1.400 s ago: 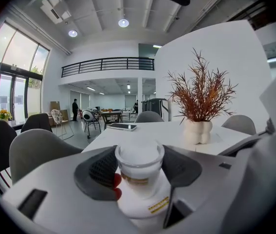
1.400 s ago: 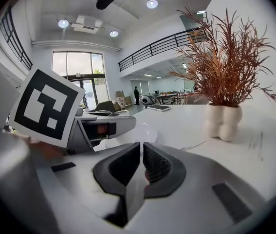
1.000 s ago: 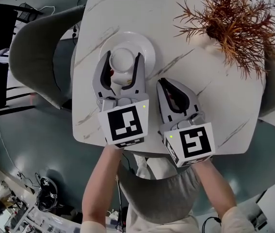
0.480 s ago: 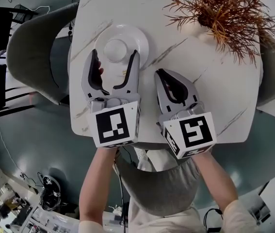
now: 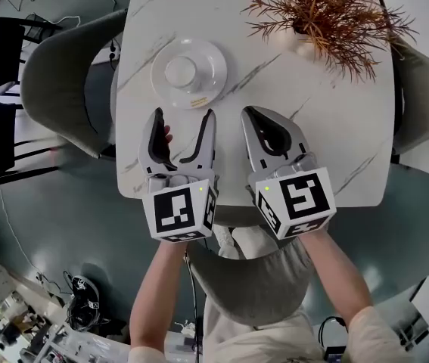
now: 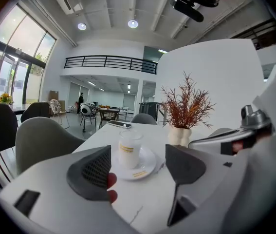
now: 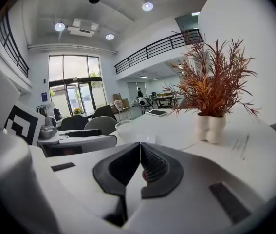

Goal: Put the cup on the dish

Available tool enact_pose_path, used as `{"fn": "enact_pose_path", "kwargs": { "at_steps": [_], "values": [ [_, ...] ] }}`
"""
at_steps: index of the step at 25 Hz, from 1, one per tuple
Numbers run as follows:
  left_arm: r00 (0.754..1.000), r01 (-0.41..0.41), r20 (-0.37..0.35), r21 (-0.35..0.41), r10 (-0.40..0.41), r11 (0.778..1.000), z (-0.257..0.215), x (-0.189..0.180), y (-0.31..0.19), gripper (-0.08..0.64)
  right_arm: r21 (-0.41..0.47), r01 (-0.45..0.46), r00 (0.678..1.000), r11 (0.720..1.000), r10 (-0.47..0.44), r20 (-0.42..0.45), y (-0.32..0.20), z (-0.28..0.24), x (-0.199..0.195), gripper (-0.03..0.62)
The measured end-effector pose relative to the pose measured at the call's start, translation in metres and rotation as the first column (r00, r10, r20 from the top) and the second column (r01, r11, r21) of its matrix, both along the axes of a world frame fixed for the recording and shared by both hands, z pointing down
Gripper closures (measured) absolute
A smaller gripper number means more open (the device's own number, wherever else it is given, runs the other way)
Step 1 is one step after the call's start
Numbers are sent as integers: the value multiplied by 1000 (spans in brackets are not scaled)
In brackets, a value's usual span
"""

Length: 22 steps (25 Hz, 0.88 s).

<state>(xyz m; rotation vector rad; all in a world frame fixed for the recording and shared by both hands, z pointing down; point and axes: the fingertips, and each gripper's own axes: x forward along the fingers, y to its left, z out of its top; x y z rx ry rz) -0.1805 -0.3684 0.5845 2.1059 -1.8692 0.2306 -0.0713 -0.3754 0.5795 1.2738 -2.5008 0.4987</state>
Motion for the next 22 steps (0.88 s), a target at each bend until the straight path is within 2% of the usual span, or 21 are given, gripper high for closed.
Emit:
{"fn": "enact_pose_path", "kwargs": {
  "at_steps": [3,5,10,14,18,22],
  "values": [
    [998,-35,-46,-30,34,999,-5,9,11,209,1,10,999,1000,-10,38,10,-10,2,588],
    [996,-48,-70,-34,45,998,-14,15,18,247,11,22,998,1000,-23,58,18,-21,3,588],
    [994,-61,-94,-32,58,998,-34,22,46,319,25,37,997,999,-39,65,47,-40,0,588],
    [991,-103,-90,-71,97,992,-45,40,72,324,48,47,997,998,-50,52,65,-65,3,588],
    [986,-149,-90,-70,142,986,-67,54,102,324,-9,19,997,1000,-18,69,85,-80,12,588],
    [983,-127,-138,-67,117,990,-90,53,124,324,-54,15,998,998,-12,69,113,-89,18,588]
  ]
}}
